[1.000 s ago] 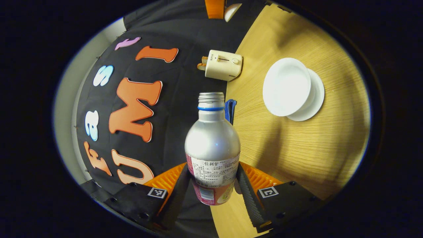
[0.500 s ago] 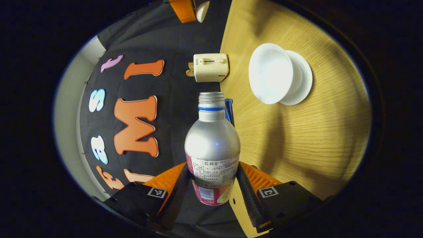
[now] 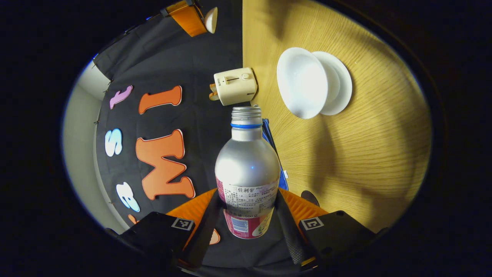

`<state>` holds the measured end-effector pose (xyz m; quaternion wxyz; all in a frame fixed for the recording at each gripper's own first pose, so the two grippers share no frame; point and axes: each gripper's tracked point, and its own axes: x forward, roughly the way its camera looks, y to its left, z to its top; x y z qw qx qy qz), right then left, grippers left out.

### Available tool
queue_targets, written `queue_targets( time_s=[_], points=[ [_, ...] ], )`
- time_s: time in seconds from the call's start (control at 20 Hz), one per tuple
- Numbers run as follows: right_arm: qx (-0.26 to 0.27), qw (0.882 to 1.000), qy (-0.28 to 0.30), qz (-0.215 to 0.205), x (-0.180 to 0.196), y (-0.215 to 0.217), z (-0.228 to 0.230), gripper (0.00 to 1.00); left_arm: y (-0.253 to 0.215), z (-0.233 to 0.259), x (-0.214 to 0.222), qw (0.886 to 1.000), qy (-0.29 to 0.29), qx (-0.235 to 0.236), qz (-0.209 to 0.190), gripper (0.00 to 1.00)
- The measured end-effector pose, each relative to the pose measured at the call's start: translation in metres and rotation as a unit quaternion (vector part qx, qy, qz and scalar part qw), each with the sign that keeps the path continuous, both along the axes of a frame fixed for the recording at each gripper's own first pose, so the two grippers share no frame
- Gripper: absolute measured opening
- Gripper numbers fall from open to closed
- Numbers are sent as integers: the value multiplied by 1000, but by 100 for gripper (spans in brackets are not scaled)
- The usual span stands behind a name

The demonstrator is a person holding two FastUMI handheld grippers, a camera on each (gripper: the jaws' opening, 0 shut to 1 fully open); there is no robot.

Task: Open the teacup lid with one hand, grasp the water bottle and pour water into the teacup with the other hand; after pouring, place the water bottle on the coaster and then close the teacup lid.

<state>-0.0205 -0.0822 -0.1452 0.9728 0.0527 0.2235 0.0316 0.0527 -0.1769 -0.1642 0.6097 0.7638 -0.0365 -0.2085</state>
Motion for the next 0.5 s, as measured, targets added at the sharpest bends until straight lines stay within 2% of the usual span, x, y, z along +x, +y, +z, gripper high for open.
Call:
queue_targets(
  time_s=[0.05,0.15,0.2,0.25,0.5],
  points=[
    [0,1000,0,2,-1,1,-1,22,-1,-1,0,1000,-2,6,-3,83],
    [-2,1000,0,4,-1,1,-1,22,-1,-2,1,1000,-3,14,-7,88],
    [-1,1000,-1,5,0,2,-1,22,0,-4,2,1000,-2,16,-8,83],
    [-1,1000,-1,6,0,2,0,22,2,-8,2,1000,-2,21,-8,86],
    [2,1000,4,14,-2,5,-4,22,0,-4,6,999,-4,30,-12,83]
  ],
)
